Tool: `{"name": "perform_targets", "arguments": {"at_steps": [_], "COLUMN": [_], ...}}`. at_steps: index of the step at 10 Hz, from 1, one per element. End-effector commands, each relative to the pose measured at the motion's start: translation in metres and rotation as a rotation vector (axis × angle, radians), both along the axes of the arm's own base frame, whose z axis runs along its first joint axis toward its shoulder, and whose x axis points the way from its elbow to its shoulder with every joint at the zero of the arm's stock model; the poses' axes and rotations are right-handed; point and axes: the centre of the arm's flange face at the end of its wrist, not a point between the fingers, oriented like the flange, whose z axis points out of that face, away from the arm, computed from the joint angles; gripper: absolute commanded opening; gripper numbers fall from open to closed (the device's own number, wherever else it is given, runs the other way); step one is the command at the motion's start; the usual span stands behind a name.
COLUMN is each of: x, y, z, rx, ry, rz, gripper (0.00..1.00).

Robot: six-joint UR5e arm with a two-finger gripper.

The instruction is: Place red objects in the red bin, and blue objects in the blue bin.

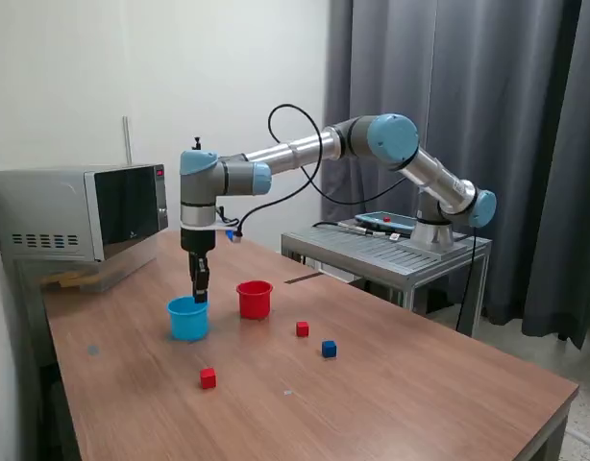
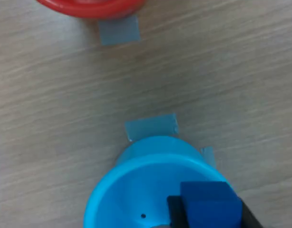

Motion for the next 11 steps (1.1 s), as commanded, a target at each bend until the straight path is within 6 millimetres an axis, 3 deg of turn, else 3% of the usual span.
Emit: {"name": "perform_targets", "arguments": {"at_steps": [1, 4, 7, 11], "x": [-0.001, -0.005, -0.013, -0.013], "y": [0.0, 0.003, 0.005, 0.005], "z": [0.0, 0.006, 0.029, 0.025], "rx": [0.002, 0.01, 0.031, 0.029], "ry": [0.002, 0.024, 0.07, 0.062], "rz": [0.014, 0.028, 0.042, 0.042], "gripper": [0.0, 0.0, 0.0, 0.0]}}
